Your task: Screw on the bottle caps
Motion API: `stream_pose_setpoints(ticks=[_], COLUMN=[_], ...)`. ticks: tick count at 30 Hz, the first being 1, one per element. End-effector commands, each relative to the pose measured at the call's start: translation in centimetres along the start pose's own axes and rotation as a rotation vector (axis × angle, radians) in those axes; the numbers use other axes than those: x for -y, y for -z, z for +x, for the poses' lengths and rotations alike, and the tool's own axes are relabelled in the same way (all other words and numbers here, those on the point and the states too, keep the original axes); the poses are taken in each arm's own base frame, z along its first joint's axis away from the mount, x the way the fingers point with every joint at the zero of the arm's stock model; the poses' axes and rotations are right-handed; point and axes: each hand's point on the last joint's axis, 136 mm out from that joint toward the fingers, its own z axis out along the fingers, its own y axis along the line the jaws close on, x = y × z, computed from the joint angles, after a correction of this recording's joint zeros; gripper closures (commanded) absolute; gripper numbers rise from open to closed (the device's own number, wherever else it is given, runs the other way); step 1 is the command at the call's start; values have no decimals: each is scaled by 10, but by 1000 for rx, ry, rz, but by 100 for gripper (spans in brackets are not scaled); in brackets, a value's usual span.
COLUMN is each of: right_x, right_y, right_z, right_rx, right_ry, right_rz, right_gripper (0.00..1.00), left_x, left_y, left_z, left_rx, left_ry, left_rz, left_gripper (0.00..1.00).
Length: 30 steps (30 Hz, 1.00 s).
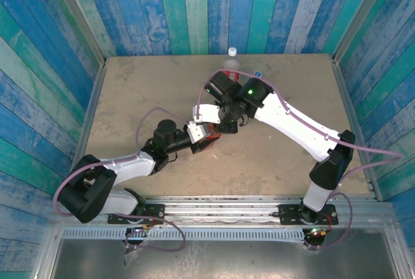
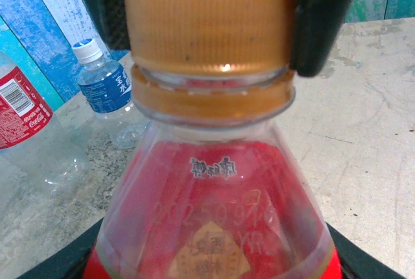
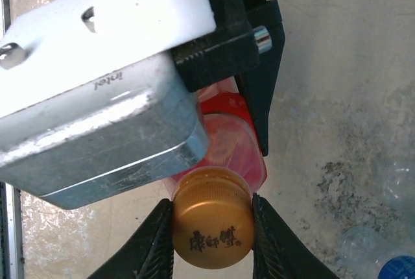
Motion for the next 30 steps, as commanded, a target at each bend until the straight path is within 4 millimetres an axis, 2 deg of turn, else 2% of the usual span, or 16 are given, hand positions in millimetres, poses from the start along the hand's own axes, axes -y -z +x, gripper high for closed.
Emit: stream_pose_setpoints(ticks=[1, 5, 7, 9, 11, 15, 20, 24, 26, 28, 30], right_x=[-11, 10, 13, 21, 18, 17, 14, 5, -7, -17, -23], right_y=[0, -5, -9, -11, -15, -12, 16, 38, 49, 57, 65], right_z=[0, -12, -14, -11, -16, -8, -5, -2, -4, -4, -7], right_rx=[-5, 54, 91, 106, 113, 81, 148, 234, 300, 359, 421], right_ry=[-43, -533, -747, -992, -1082, -1042, -757, -591, -466, -353, -283], right_rz=[-66, 23, 35, 68, 35, 31, 36, 22, -15, -18, -7], right_gripper=[84, 91, 91, 96, 95, 83, 54, 48, 45, 44, 45], left_x=[-2, -4, -5, -6, -6, -5, 0, 9, 12, 17, 23], left_y=[5, 4, 4, 5, 5, 4, 3, 4, 8, 13, 19], left_z=[-18, -15, -15, -13, -14, -14, -18, -26, -35, -42, -57], left_rx=[47, 26, 25, 19, 24, 25, 35, 82, 113, 143, 176], left_ry=[-33, -33, -36, -36, -38, -33, 0, 25, 47, 60, 38], left_rz=[-10, -18, -28, -35, -38, -28, 14, 87, 142, 192, 241], left_gripper=[41, 41, 41, 41, 41, 41, 42, 41, 41, 41, 41])
